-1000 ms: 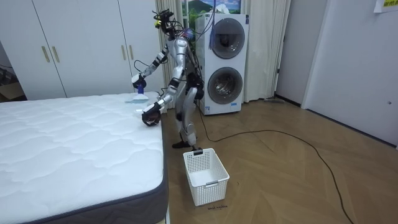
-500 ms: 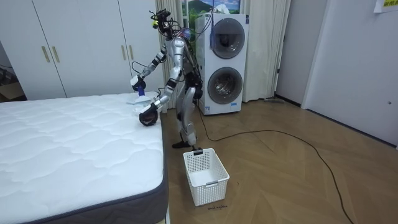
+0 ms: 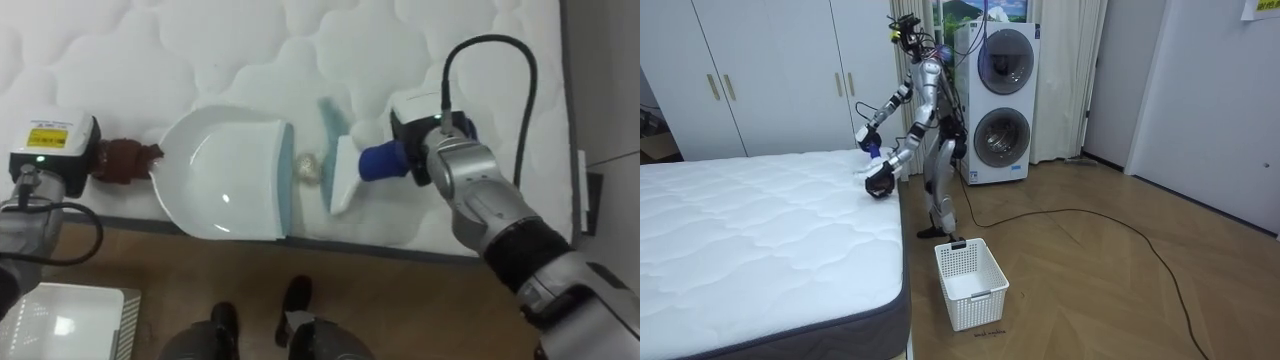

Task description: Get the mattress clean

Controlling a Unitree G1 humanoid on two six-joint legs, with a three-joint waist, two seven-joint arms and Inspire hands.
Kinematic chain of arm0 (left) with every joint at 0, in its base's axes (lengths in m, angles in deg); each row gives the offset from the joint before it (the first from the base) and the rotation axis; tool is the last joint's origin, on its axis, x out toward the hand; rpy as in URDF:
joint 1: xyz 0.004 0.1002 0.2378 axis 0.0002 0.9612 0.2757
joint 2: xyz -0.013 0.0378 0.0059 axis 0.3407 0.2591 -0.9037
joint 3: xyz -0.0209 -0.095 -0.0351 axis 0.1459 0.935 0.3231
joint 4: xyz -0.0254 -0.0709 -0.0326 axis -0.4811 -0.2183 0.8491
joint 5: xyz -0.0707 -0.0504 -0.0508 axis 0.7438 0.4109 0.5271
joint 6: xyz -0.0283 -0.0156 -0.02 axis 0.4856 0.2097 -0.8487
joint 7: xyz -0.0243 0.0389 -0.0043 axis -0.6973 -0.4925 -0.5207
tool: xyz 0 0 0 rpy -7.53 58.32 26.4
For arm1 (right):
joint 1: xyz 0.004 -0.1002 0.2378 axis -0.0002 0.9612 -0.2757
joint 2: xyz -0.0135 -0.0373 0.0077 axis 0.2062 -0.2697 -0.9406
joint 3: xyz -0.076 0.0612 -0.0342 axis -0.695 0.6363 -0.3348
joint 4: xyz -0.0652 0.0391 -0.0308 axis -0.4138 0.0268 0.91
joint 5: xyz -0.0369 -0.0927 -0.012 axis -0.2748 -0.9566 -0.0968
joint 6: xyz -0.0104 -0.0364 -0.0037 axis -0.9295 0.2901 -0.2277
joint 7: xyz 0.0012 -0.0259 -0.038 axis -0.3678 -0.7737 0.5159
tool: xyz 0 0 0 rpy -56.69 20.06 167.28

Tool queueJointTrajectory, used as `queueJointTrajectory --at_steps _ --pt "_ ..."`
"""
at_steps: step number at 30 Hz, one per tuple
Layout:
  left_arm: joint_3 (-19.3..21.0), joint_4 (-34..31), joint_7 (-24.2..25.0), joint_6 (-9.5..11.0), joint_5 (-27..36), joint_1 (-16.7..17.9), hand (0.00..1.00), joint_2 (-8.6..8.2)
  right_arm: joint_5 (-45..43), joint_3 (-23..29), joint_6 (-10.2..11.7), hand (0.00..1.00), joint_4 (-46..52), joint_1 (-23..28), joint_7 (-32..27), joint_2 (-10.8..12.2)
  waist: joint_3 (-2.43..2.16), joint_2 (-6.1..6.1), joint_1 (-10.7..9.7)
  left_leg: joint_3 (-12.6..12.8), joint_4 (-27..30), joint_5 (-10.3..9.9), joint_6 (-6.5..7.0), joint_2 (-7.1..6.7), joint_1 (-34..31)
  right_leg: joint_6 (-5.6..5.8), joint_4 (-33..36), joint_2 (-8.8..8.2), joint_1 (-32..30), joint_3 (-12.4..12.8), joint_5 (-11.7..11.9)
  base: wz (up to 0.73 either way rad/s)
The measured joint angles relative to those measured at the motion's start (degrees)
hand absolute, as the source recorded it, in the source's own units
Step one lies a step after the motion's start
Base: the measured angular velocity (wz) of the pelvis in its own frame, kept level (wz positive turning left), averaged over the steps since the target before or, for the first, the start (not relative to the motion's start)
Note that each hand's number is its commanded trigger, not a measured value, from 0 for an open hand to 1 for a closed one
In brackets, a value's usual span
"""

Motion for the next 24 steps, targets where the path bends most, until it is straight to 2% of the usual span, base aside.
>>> queueJointTrajectory --at_steps 2,5,11,13,17,24 --pt "-0.13 0.01 0.32 -0.03 -1.06 0.07 1.0 -0.47 0.03 -0.04 0.28 1.0 0.34 0.42 1.69 1.51 -0.14 0.28 0.41 -0.01 0.14 0.01 -0.03 -0.09 0.06 -0.14 0.71 -0.27 -0.17 -0.1 -0.25 0.04" --pt "-1.21 0.24 0.81 -0.7 -1.05 0.46 1.0 -0.52 0.01 -0.48 0.53 1.0 0.65 0.48 3.55 2.19 -0.32 0.56 0.82 -0.04 0.09 0.11 -0.14 -0.3 0.33 -0.23 1.34 -0.56 -0.19 -0.13 -0.48 0.0" --pt "-1.26 0.32 1.48 -1.27 -1.01 2.45 1.0 -0.55 0.39 -1.59 0.57 1.0 1.2 0.48 5.72 2.29 -0.68 0.77 1.03 -0.34 0.01 0.34 -0.29 -0.87 0.25 -0.35 2.41 -1.11 -0.65 -0.21 -0.89 0.03" --pt "-1.27 1.09 2.03 -1.7 -1.01 3.09 1.0 -0.56 2.3 -2.24 0.58 1.0 1.23 0.49 6.73 2.31 -1.06 0.78 1.05 -0.38 0.03 0.36 -0.32 -0.86 0.27 -0.35 2.53 -1.14 -0.66 -0.2 -0.95 0.0" --pt "-1.27 1.35 2.72 -2.41 -1.04 3.47 1.0 -0.59 2.44 -2.43 0.59 1.0 1.29 0.61 8.13 2.93 -1.2 0.95 1.15 -0.47 0.04 0.41 -0.36 -0.9 0.21 -0.36 2.52 -1.16 -0.66 -0.24 -0.94 0.0" --pt "-1.92 1.18 5.64 -3.43 -1.7 4.48 1.0 -0.78 2.64 -2.34 0.59 1.0 1.61 1.58 10.45 3.47 -1.84 2.02 1.36 -0.35 -0.38 0.47 -0.35 -0.95 0.33 -0.34 2.38 -1.2 -0.65 -0.28 -0.95 0.0"
